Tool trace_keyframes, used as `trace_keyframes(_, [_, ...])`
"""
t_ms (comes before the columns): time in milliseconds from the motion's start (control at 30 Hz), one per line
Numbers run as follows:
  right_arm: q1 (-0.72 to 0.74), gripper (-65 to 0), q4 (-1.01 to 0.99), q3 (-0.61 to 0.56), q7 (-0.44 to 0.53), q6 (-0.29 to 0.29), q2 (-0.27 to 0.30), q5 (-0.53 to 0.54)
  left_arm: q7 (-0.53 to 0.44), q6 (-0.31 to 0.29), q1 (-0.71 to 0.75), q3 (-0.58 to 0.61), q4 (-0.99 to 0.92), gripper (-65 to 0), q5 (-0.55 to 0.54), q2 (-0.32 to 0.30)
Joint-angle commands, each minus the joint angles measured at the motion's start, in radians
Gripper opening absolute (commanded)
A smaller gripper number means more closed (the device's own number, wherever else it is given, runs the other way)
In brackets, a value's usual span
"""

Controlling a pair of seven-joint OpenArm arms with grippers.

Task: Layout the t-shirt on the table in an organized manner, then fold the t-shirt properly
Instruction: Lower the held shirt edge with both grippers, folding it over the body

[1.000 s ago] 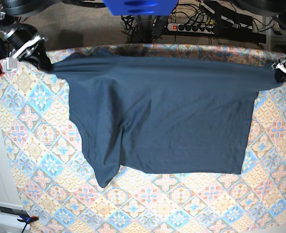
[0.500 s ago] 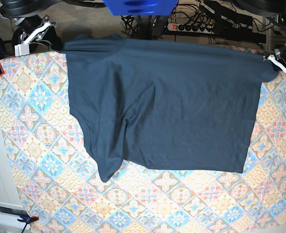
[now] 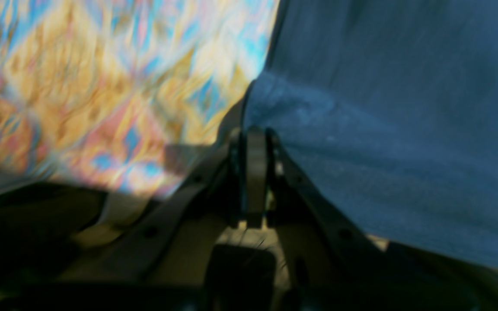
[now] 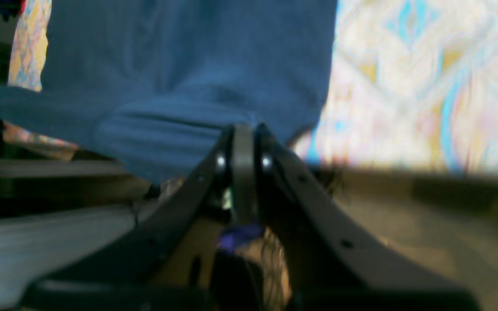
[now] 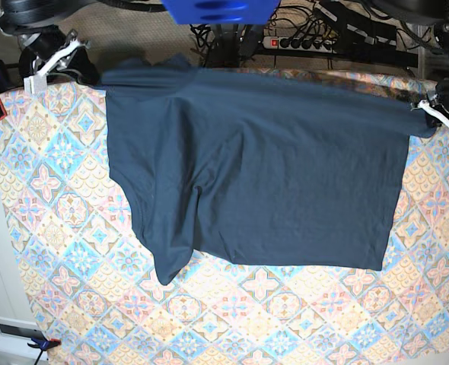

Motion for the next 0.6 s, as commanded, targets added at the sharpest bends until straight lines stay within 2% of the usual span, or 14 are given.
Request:
trace_keyframes(0, [0.008,-65.0,0.015,0.01,0.03,0.0,0.016,0.028,-0.013,0.009,-0.005,-0.046,0.013,-65.0,0.017,-0.005])
trace_keyframes(67, [0.039,-65.0,0.015,0.008,0.03,0.0,0.016,0.028,-0.013,0.009,-0.034,-0.081,0.013,-65.0,0.017,0.041])
trace_keyframes(300, [0.173,-65.0,0.002,-0.031,0.03,0.0,0.016,0.026,-0.012,0.009,-0.128,-0.156,0.013,-65.0,0.016,0.108])
trace_keyframes(567, [0.32,-65.0,-0.157,-0.154,0.039,0.0,0.017,0.025,-0.012,0.009,-0.234,-0.159,0.011,-65.0,0.027,0.11])
